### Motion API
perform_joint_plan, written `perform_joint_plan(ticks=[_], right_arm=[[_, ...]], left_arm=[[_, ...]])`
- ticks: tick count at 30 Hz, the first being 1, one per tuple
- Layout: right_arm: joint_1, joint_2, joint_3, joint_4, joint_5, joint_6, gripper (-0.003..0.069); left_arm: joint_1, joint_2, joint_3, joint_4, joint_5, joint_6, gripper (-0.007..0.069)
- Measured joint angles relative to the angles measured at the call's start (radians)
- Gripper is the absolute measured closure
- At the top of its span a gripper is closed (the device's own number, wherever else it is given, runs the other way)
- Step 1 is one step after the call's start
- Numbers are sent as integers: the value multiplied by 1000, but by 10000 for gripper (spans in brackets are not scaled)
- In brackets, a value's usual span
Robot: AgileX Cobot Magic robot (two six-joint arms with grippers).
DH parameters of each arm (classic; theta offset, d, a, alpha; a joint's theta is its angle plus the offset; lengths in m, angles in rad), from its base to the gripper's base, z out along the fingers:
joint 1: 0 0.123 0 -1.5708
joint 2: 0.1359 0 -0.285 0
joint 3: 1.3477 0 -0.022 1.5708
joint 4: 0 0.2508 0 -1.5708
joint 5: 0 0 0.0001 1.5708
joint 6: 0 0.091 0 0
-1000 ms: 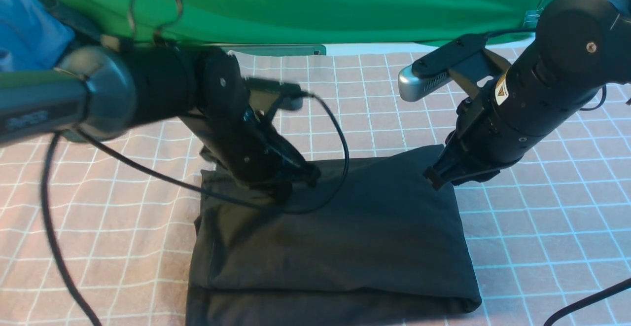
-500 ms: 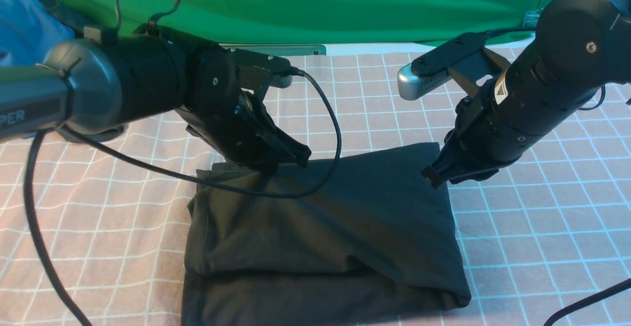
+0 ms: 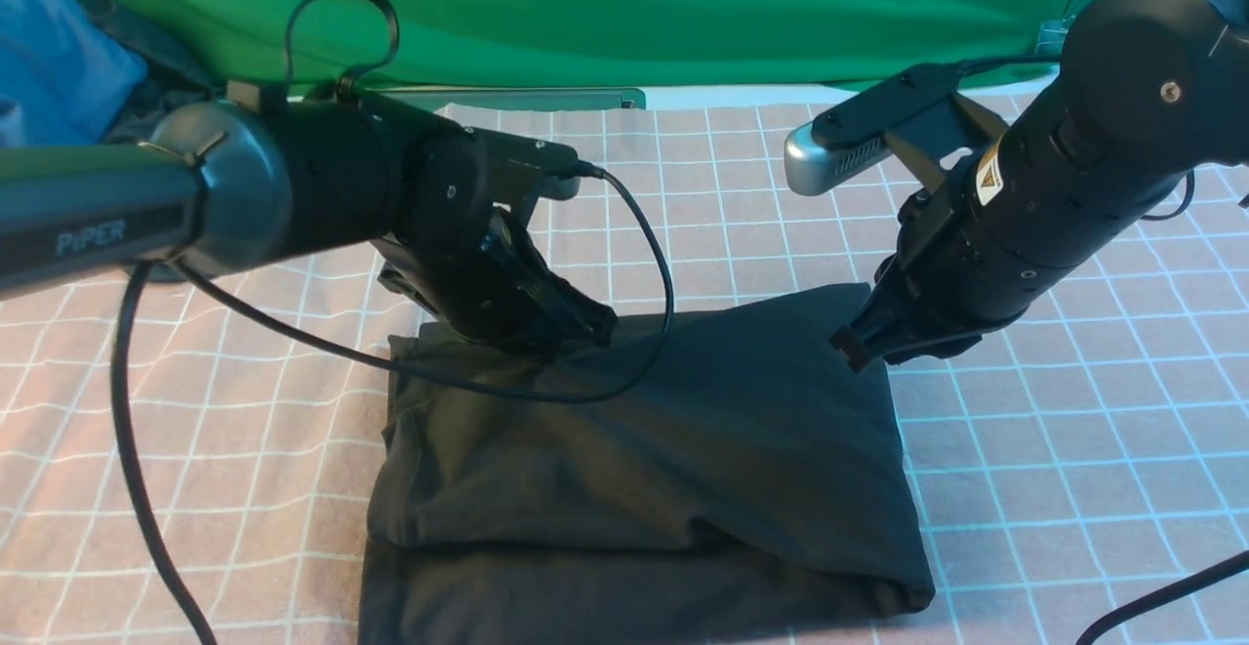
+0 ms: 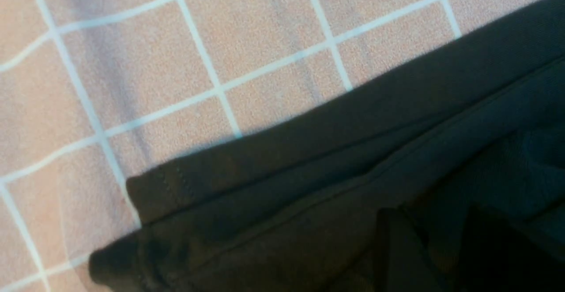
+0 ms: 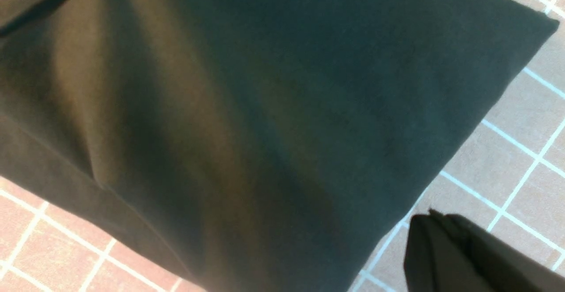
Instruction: Fold a long-sleeved shirt over a pink coffee tablecloth.
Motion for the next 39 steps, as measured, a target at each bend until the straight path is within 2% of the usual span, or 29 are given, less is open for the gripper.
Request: perform_joint_plan(ticks=[3, 5, 8, 11, 14, 17, 21, 24, 28, 34, 39], right_arm=[[0, -1, 0, 0, 9, 0, 624], [0, -3, 0, 0, 16, 0, 624], [0, -21, 0, 1, 65, 0, 624], [0, -27, 2, 17, 120, 0, 624], [0, -30, 24, 57, 113, 0, 624], [0, -30, 87, 136, 34, 0, 624], [1, 0, 156, 217, -30, -33, 624], [1, 45, 201, 226, -54, -49, 624], [1, 83, 250, 215, -84, -49, 624], [1, 89, 269, 100, -86, 45, 624], [1, 73, 269, 78, -61, 64, 624]], left_arm=[[1, -62, 0, 8, 52, -88, 384], [1, -104, 1, 7, 81, -119, 421], [1, -233, 45, -80, 94, -135, 557], [1, -294, 133, -189, 75, -97, 603], [0, -305, 244, -256, 32, -89, 612], [0, -287, 358, -290, -20, -89, 612], [0, -281, 411, -312, -34, -89, 612], [0, -281, 421, -316, -34, -89, 612], [0, -281, 421, -311, -1, -100, 612], [0, -281, 421, -251, 39, -165, 612], [0, -294, 418, -243, 79, -170, 612]])
